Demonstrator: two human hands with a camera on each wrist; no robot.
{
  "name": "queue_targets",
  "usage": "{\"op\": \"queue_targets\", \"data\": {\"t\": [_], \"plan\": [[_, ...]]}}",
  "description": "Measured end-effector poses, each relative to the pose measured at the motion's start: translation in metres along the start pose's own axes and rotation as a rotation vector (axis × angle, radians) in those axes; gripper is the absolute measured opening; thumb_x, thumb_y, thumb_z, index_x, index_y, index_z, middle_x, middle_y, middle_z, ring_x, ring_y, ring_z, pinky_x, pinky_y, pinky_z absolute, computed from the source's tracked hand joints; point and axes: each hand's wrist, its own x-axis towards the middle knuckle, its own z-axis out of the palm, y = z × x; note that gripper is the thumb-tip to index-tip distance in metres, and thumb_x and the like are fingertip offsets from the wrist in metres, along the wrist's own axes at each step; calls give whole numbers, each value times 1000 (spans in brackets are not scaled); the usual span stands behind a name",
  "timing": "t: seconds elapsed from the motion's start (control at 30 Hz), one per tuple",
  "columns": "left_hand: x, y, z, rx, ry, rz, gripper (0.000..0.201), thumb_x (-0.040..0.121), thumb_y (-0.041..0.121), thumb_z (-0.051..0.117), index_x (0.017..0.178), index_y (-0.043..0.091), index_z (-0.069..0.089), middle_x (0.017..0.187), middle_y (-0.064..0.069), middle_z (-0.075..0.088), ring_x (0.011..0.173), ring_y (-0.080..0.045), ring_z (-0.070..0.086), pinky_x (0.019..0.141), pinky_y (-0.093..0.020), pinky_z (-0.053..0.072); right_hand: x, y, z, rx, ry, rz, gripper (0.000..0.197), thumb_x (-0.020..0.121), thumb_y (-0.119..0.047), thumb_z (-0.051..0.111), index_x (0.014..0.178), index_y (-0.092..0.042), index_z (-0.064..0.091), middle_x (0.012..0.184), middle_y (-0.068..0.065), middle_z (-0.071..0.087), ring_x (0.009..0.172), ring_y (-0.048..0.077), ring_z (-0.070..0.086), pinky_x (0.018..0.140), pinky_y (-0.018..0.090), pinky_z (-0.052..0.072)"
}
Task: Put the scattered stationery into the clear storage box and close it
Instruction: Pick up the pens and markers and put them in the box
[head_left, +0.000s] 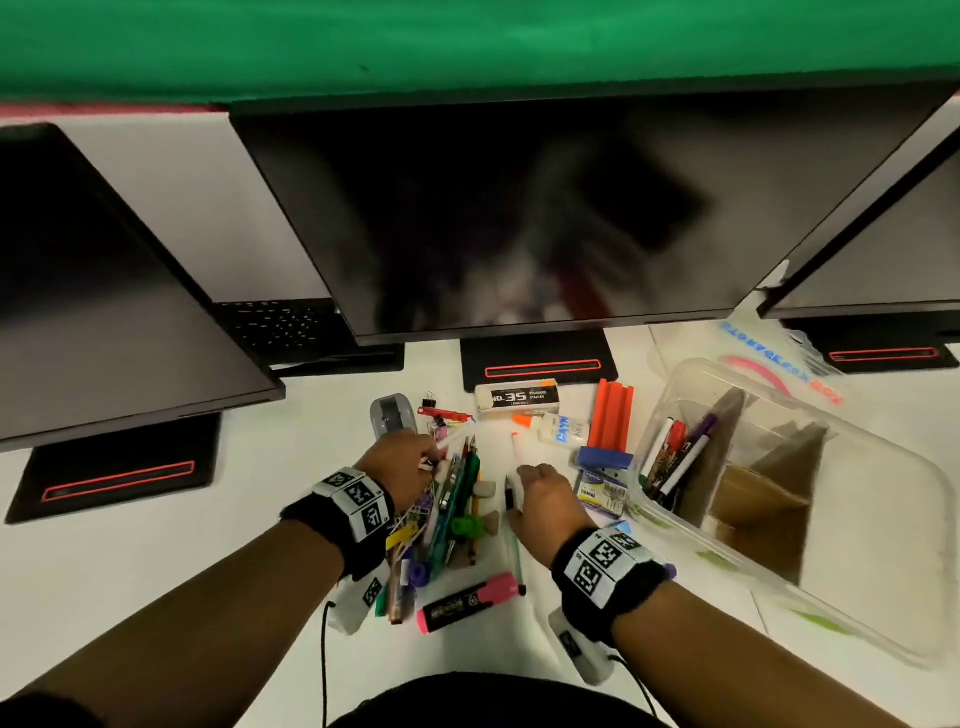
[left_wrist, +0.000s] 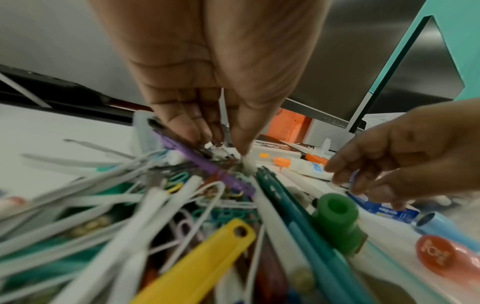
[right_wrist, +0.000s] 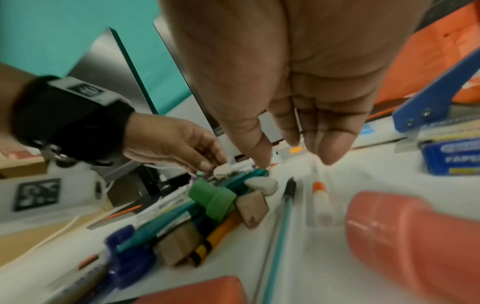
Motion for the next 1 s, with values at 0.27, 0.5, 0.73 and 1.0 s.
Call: {"op": "queue_targets", "data": {"t": [0.27, 0.5, 0.73, 1.0], "plan": [[-18, 2, 3, 117, 13, 58, 20, 90, 30, 52, 101, 15, 61, 110, -6, 61, 100, -24, 59, 84, -30, 46, 24, -10, 21, 12, -10, 129, 61, 83, -15, 60, 136, -7, 29, 129, 14, 41, 116, 32, 47, 97, 39, 43], [-17, 21, 23, 279, -166, 130, 36, 86, 38, 56, 109, 10, 58, 116, -13, 61, 110, -30, 59, 88, -36, 49, 23, -9, 25, -50, 15, 99, 29, 96, -15, 36, 122, -3, 42, 123, 18, 51, 112, 34, 53, 92, 38, 42], [-12, 44, 28, 395, -147, 104, 32, 87, 22, 57, 113, 5, 55, 117, -15, 61, 108, -30, 61, 84, -35, 51, 15, 0, 22, 33, -15, 114, 33, 95, -3, 30, 126, 1, 40, 128, 21, 49, 117, 33, 51, 98, 35, 39], [-5, 69, 44, 415, -229, 59, 29, 89, 7, 52, 118, 4, 55, 120, -14, 61, 111, -29, 61, 87, -36, 50, 11, 7, 6, 200, 62, 181, 34, 92, -2, 39, 125, -1, 43, 124, 21, 56, 116, 32, 54, 91, 30, 41]]}}
